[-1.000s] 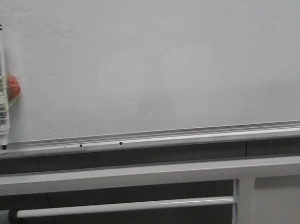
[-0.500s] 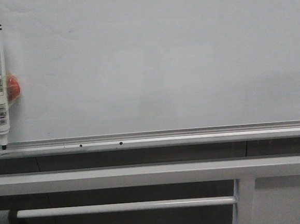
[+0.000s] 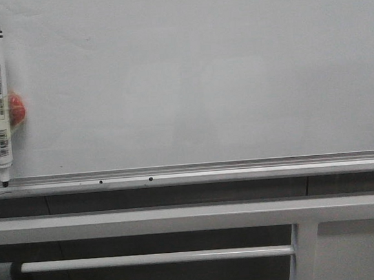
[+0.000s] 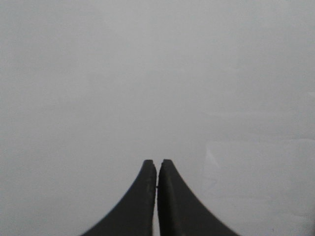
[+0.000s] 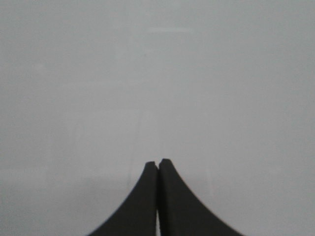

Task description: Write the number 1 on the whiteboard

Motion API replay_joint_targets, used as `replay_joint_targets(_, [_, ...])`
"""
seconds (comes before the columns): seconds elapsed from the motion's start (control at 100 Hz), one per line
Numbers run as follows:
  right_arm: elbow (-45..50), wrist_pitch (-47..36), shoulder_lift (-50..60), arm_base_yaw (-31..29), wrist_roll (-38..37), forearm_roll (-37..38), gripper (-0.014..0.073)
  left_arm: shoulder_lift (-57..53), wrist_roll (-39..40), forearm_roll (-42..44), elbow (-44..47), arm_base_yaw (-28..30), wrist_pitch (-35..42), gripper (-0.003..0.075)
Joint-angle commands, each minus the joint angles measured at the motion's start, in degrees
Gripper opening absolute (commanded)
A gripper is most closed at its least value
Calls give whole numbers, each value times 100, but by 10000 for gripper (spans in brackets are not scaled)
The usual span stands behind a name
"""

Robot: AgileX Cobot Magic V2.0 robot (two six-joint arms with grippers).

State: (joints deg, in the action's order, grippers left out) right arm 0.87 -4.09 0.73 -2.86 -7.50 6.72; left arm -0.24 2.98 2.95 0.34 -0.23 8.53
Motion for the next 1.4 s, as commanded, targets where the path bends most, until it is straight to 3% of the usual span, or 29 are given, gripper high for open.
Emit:
replay_joint_targets(0.0, [134, -548, 64, 2, 12, -37, -64, -132, 9, -3, 36, -46, 501, -20])
replay_joint_targets(0.15, [134, -785, 64, 2, 12, -184, -63, -132, 9, -29, 36, -46, 597, -20])
replay_joint_targets(0.26, [63, -698, 64, 2, 12, -1162, -64, -132, 9, -231, 5, -23, 886, -20])
replay_joint_targets(0.33, [-164, -167, 64, 2, 12, -1617, -64, -132, 9, -609, -40, 14, 903, -20])
replay_joint_targets(0.41, [-592, 697, 64, 2, 12, -1617, -63, -121, 19, -840, -238, 14, 701, -20])
replay_joint_targets(0.6, [-1604, 2102, -95, 2, 108, -1600, -63, 211, 19, -786, -1214, 14, -589, -20])
replay_joint_targets(0.69, [-1981, 2528, -304, 2, 393, -1600, -63, 505, 11, -775, -1782, 14, -987, -20])
replay_joint_targets(0.8, [-2475, 3336, -788, 2, 1439, -1600, -63, 908, 11, -830, -2451, 14, -1106, -20])
replay_joint_targets(0.9, [-2949, 3982, -1239, 41, 1485, -1662, -64, 1233, 11, -830, -2973, 14, -1295, -20])
replay_joint_targets(1.2, [-3055, 3839, -1548, 115, 1370, -2111, -64, 1618, 23, -927, -3043, 14, -1140, -20])
replay_joint_targets(1.35, [-3055, 3860, -1548, 115, 1370, -2281, -63, 1661, 23, -944, -3043, 14, -1640, -12])
replay_joint_targets(1.39, [-3055, 3860, -1548, 115, 1370, -2281, -63, 1661, 11, -956, -3043, -7, -1849, 22])
